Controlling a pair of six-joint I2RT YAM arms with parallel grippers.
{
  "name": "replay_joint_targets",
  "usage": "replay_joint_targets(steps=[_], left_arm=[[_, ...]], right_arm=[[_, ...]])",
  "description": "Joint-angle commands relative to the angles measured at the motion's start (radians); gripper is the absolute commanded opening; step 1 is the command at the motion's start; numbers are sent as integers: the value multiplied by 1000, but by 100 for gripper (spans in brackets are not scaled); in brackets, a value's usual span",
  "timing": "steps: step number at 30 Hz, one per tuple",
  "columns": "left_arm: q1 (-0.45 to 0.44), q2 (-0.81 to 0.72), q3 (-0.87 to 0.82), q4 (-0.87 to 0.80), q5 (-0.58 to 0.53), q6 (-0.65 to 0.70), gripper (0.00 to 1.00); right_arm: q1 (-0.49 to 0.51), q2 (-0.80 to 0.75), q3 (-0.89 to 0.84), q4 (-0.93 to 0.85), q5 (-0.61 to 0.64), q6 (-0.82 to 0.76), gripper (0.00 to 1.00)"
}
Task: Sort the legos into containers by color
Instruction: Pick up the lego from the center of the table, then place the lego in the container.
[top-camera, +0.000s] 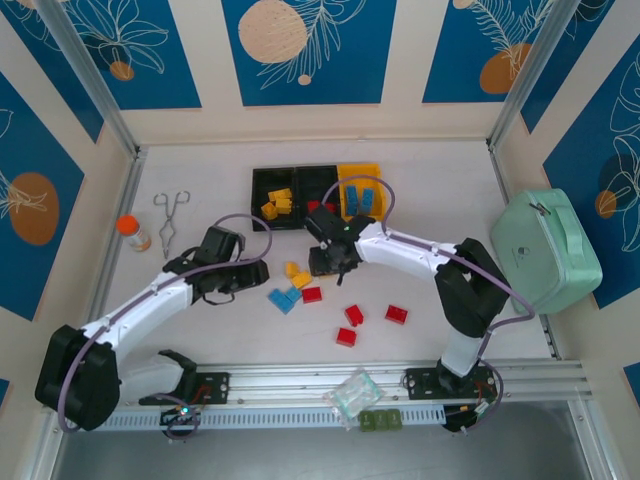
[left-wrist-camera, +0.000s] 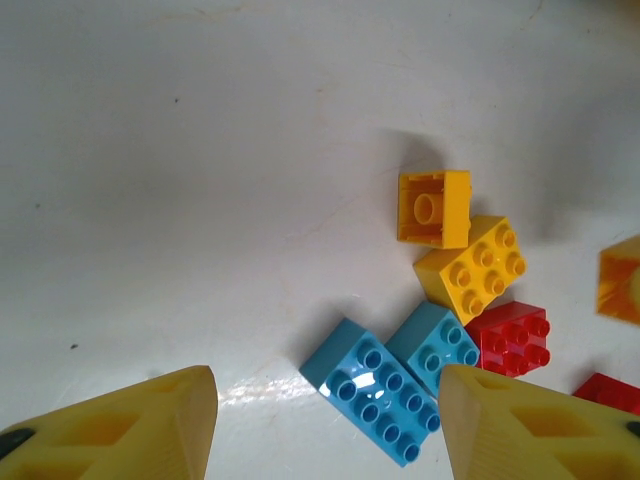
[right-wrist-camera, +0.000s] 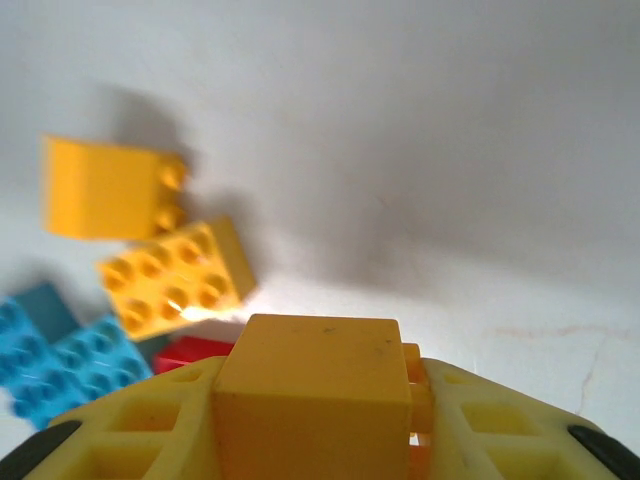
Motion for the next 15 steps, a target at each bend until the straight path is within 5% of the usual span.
replay_joint_targets(steps=[1, 15], left_arm=[[-8, -61, -29, -34, -22, -29, 60], [-8, -169, -110, -70, -29, -91, 60]], right_arm=[[-20, 21, 100, -19, -36, -44, 35], [-94, 390, 667, -130, -135, -84, 35]])
